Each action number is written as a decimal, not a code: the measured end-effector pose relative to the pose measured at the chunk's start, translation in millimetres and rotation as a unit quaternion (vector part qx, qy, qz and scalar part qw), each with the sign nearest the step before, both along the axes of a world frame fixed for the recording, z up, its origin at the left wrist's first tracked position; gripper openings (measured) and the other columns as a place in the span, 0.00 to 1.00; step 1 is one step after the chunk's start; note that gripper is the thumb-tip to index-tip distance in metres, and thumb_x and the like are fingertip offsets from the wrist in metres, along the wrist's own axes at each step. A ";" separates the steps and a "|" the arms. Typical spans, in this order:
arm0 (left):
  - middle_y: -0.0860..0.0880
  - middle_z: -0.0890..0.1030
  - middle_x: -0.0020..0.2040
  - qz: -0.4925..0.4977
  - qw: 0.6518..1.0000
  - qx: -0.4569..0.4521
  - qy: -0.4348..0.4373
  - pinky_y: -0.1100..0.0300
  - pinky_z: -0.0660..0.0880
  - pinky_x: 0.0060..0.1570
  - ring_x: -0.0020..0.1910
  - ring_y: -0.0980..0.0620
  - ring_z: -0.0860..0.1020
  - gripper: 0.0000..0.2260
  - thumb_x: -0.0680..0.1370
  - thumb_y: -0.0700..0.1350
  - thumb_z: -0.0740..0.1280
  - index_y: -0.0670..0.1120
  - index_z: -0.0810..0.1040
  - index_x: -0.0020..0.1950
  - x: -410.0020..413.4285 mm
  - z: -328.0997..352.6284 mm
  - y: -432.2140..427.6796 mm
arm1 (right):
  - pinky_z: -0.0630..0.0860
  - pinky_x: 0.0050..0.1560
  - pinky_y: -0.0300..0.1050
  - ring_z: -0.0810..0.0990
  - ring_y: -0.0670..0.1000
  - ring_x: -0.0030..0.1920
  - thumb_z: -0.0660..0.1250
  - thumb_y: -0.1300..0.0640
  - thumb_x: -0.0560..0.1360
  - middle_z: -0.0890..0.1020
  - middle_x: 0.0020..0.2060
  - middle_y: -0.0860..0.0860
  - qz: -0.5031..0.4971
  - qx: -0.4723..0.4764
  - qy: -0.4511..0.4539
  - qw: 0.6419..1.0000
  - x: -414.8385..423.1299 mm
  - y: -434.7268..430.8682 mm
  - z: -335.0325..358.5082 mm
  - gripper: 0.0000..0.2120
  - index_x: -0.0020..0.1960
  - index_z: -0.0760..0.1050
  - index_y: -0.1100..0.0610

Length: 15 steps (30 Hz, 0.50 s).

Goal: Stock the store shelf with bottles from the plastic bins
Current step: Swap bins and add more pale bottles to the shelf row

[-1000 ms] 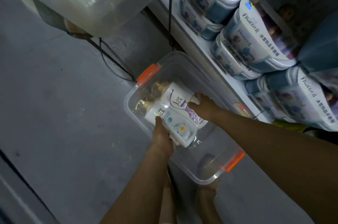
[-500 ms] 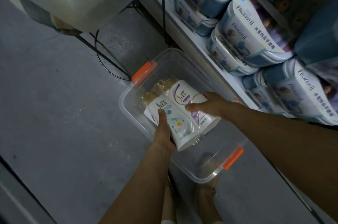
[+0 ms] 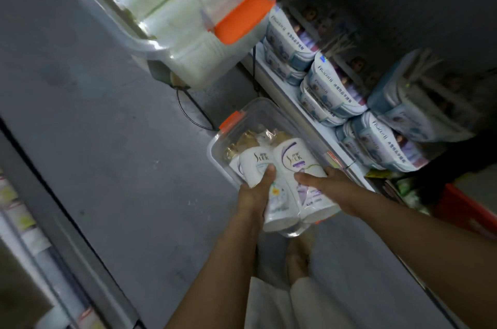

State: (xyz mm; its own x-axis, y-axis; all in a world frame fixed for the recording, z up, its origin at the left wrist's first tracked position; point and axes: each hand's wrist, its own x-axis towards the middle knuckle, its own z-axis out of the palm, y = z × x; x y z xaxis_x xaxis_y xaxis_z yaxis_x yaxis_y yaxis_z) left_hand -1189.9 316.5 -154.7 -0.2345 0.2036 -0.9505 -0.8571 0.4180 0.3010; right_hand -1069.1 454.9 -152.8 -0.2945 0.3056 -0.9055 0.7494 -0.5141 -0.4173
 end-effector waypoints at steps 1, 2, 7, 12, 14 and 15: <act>0.40 0.86 0.51 -0.001 1.000 0.010 0.005 0.52 0.83 0.37 0.48 0.41 0.85 0.24 0.73 0.54 0.76 0.40 0.80 0.61 -0.2 18.4 -0.5 | 0.83 0.49 0.58 0.87 0.57 0.44 0.81 0.42 0.57 0.87 0.44 0.54 0.002 -0.005 0.001 1.000 2.0 -1.3 17.1 0.30 0.54 0.79 0.54; 0.40 0.85 0.51 -0.003 1.000 0.019 0.012 0.54 0.83 0.35 0.48 0.42 0.85 0.21 0.74 0.53 0.75 0.40 0.80 0.60 -1.1 37.3 -0.9 | 0.82 0.52 0.61 0.87 0.58 0.46 0.81 0.39 0.53 0.87 0.45 0.55 0.002 -0.006 -0.001 1.000 2.6 -2.3 34.4 0.35 0.55 0.80 0.55; 0.42 0.86 0.49 -0.010 0.997 0.062 0.050 0.52 0.83 0.40 0.47 0.43 0.86 0.21 0.73 0.52 0.76 0.40 0.81 0.58 -10.6 117.0 -6.2 | 0.80 0.56 0.58 0.86 0.58 0.49 0.74 0.23 0.50 0.85 0.51 0.53 -0.025 0.032 -0.005 0.999 -3.3 1.5 115.2 0.50 0.61 0.77 0.54; 0.42 0.86 0.50 -0.044 0.988 0.119 0.083 0.46 0.83 0.48 0.48 0.42 0.85 0.19 0.74 0.52 0.75 0.42 0.80 0.60 -28.2 199.4 -13.9 | 0.79 0.59 0.56 0.86 0.57 0.49 0.73 0.25 0.56 0.86 0.51 0.55 -0.092 -0.005 0.060 0.994 -25.5 -3.9 206.4 0.44 0.61 0.80 0.55; 0.41 0.86 0.51 -0.060 0.985 0.137 0.090 0.47 0.83 0.47 0.49 0.43 0.85 0.19 0.76 0.51 0.73 0.41 0.80 0.61 -34.0 229.9 -17.9 | 0.80 0.57 0.55 0.86 0.58 0.47 0.69 0.31 0.68 0.86 0.50 0.57 -0.112 -0.021 0.092 0.989 -27.8 -9.8 237.6 0.31 0.59 0.81 0.55; 0.41 0.86 0.52 -0.064 0.982 0.147 0.097 0.47 0.83 0.47 0.49 0.42 0.85 0.19 0.76 0.51 0.73 0.41 0.79 0.62 -35.9 244.3 -19.6 | 0.79 0.59 0.58 0.86 0.59 0.49 0.69 0.31 0.69 0.86 0.51 0.57 -0.116 -0.018 0.101 0.988 -27.8 -11.9 248.9 0.31 0.59 0.81 0.54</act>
